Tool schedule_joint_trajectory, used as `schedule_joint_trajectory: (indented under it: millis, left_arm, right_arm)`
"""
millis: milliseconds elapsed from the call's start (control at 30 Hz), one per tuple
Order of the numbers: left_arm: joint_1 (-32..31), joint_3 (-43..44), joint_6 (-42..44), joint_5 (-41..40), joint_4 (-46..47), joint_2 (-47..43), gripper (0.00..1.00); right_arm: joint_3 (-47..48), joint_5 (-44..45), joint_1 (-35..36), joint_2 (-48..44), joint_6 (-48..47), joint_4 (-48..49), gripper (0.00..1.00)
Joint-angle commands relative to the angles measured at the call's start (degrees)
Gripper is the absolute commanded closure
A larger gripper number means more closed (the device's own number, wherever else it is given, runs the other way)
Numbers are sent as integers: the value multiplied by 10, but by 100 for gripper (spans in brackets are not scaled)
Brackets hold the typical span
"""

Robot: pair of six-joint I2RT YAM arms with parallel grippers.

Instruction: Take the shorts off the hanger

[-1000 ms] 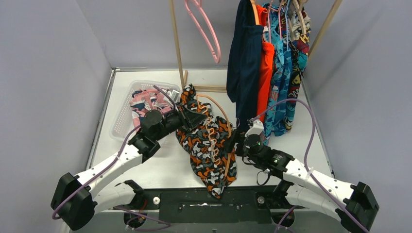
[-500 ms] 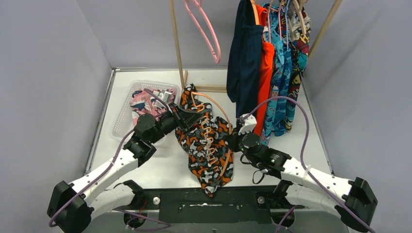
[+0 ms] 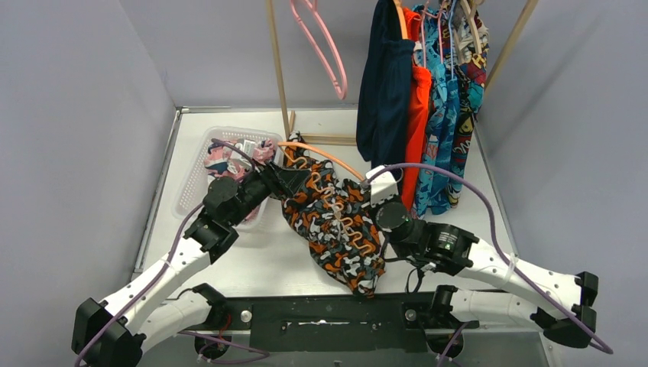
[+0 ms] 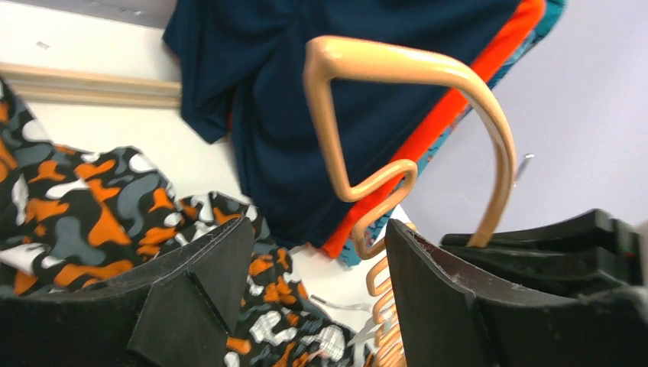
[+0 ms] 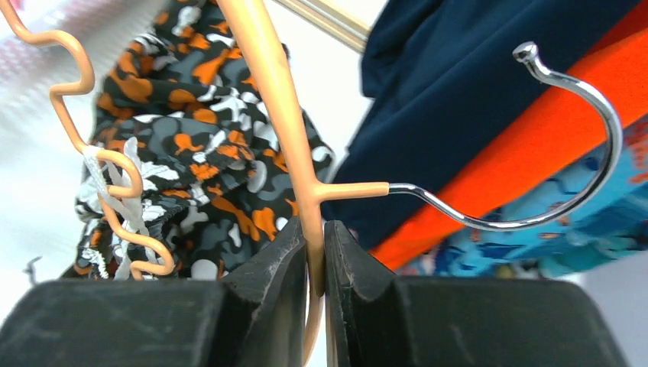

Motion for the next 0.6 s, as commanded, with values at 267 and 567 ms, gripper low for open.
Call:
schedule_joint_trajectory:
  millis: [267, 567]
  left_arm:
    - [-6, -39, -19, -28, -175, -28, 31]
    - [-4, 14, 31, 102, -130, -12, 23]
  right_arm:
    - [154, 195, 36, 41, -9, -39, 100]
    - [119, 222, 36, 57, 52, 3, 100]
